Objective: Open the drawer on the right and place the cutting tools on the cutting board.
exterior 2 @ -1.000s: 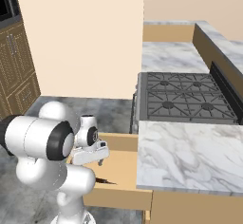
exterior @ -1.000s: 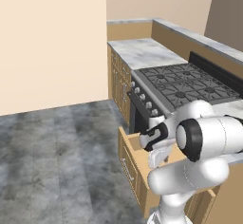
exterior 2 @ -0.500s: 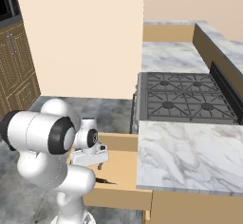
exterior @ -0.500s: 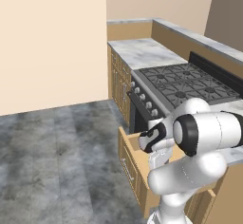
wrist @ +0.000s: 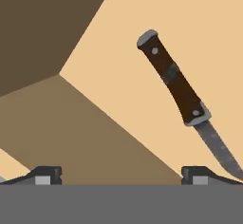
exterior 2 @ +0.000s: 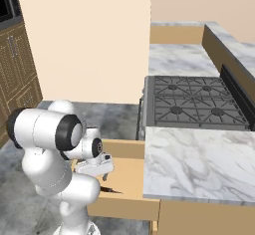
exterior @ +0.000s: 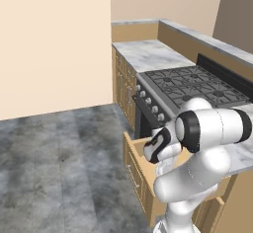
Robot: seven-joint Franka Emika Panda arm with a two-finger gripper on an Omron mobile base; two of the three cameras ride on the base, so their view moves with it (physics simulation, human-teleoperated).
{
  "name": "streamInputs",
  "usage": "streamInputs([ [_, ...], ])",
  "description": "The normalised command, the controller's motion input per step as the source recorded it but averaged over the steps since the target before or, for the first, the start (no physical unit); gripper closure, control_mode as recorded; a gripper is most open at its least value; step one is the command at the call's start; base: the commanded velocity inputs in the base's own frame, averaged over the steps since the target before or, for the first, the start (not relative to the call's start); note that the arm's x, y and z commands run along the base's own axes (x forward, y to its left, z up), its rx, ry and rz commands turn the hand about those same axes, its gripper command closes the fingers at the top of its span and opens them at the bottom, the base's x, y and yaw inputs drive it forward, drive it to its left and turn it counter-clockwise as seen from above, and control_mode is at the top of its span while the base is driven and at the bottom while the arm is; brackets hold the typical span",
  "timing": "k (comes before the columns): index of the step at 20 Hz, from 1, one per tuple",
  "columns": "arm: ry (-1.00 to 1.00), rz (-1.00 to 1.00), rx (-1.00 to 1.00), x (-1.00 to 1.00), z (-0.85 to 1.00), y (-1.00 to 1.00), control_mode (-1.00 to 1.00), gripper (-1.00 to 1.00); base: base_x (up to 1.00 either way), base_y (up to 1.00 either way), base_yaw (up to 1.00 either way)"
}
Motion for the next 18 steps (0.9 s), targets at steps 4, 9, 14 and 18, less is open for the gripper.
streamInputs([
  [4,0.0,0.13,0.0,-0.36,-0.54,0.0,-1.0,-1.0,0.0,0.0,0.0],
  [9,-0.01,0.09,0.0,-0.5,-0.45,0.0,-1.0,-1.0,0.0,0.0,0.0],
  [14,-0.11,0.02,0.0,-0.13,-0.09,0.0,-1.0,-1.0,0.0,0.0,0.0],
  [18,-0.12,0.0,0.0,0.0,0.0,0.0,-1.0,-1.0,0.0,0.0,0.0],
])
